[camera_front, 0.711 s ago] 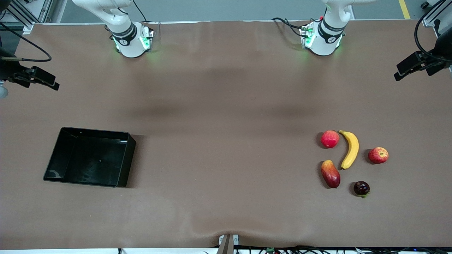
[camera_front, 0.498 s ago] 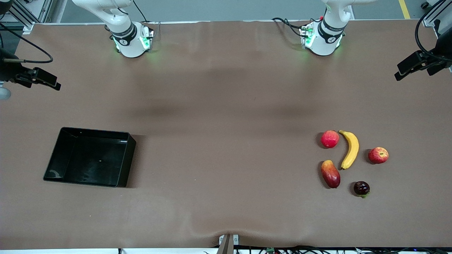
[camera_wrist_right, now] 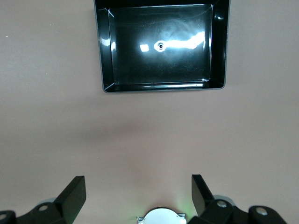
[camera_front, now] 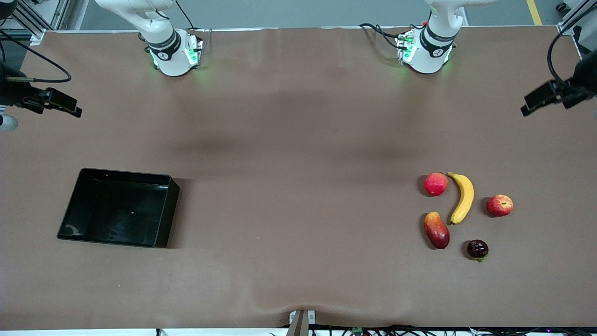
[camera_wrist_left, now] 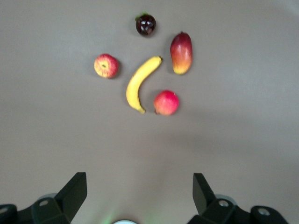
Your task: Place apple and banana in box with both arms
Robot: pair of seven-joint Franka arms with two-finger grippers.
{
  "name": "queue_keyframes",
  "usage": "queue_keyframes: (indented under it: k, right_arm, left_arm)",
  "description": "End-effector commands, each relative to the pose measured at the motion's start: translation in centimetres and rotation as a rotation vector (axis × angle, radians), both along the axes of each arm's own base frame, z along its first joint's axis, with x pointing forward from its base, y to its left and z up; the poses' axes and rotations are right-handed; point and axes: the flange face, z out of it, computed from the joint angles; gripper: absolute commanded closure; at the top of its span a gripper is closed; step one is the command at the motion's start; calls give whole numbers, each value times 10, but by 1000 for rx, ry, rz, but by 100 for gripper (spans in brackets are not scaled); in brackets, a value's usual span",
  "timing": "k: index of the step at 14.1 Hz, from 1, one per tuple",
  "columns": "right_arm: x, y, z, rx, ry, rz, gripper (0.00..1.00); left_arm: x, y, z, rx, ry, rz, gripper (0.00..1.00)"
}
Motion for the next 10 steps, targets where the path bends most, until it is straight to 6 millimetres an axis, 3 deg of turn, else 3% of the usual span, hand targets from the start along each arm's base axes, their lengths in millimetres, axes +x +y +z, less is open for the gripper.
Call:
queue_keyframes:
  k: [1, 5, 7, 10]
  right_arm:
    - [-3, -7, -2, -18, 14, -14, 0]
    - [3, -12, -25, -17, 54, -23, 0]
    - [16, -23, -52, -25, 97, -41, 0]
    - [42, -61, -93, -35, 85, -91, 0]
  left_arm:
    - [32, 14, -45, 5, -8, 11, 0]
    - [92, 25, -136, 73, -37, 9, 0]
    - [116, 47, -185, 95, -59, 15, 0]
    - [140, 95, -241, 94, -132, 1, 0]
